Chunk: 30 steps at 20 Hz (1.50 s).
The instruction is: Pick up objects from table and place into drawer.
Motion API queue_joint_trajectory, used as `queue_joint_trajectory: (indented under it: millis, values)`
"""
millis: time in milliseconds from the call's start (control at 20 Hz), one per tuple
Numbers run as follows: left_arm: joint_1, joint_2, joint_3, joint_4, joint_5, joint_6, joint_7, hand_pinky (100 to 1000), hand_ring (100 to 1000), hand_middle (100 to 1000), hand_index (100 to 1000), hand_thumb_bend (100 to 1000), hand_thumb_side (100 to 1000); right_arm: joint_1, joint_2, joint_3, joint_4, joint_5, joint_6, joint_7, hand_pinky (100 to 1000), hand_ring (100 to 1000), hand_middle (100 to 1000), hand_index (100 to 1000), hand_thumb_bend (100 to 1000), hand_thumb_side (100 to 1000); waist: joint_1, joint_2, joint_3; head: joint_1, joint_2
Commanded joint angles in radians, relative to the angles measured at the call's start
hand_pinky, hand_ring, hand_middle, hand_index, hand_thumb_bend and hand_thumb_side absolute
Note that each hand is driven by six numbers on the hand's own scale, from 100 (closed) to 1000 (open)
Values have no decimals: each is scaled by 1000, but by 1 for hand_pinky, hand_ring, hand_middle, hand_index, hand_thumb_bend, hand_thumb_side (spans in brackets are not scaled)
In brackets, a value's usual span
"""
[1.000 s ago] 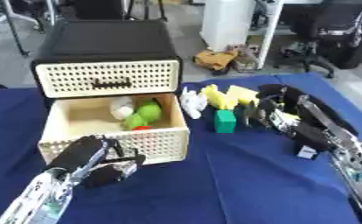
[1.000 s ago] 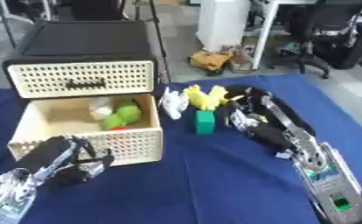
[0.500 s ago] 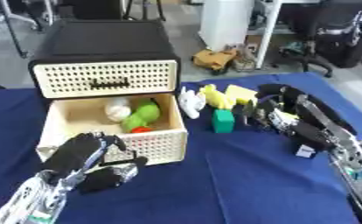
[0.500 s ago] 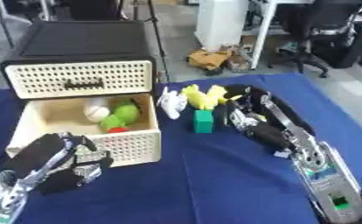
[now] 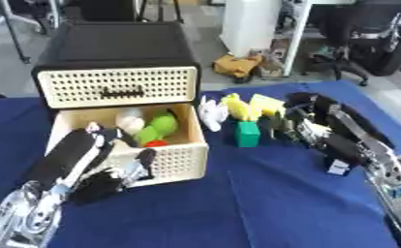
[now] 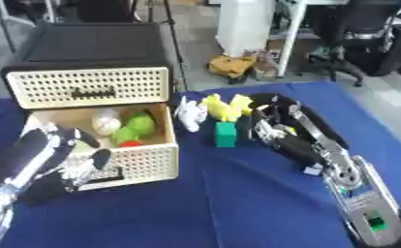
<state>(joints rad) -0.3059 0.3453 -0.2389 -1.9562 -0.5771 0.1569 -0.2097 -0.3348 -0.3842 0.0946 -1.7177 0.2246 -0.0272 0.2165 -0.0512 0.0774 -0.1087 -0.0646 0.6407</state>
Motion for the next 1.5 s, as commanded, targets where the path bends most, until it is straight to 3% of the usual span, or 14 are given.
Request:
queue_joint_trajectory:
  millis: [50,200,450,650,1000,1500]
  values:
    - [-3,32,57,-41,182,5,70,100,100,100,650,390,967,-26,-43,-12,28,26,9,-14,605,716,755,884,100,673,1,-14,3,-6,2]
    - [9,43,100,-43,326,-6,135,100,100,100,649,391,964,-51,-63,-9,85,50,15,-17,608,717,759,887,100,668,-1,-15,10,-10,4]
    - [35,48,140,-37,417,-11,176,100,100,100,648,376,986,-92,-96,-5,201,90,21,-14,618,734,779,899,100,680,-3,-14,18,-13,3]
    - [51,42,150,-24,434,-15,181,100,100,100,648,371,995,-118,-107,-2,282,129,20,-10,653,785,812,911,100,690,-6,-13,24,-15,4]
    - [68,33,159,-8,440,-22,186,100,100,100,649,369,1000,-142,-131,-13,400,281,37,9,768,894,875,941,100,616,-10,-14,32,-14,3]
    - [88,28,164,9,426,-21,182,100,100,100,649,366,1000,-120,-162,-63,437,442,68,-17,822,924,895,953,100,594,-14,-13,32,-13,5]
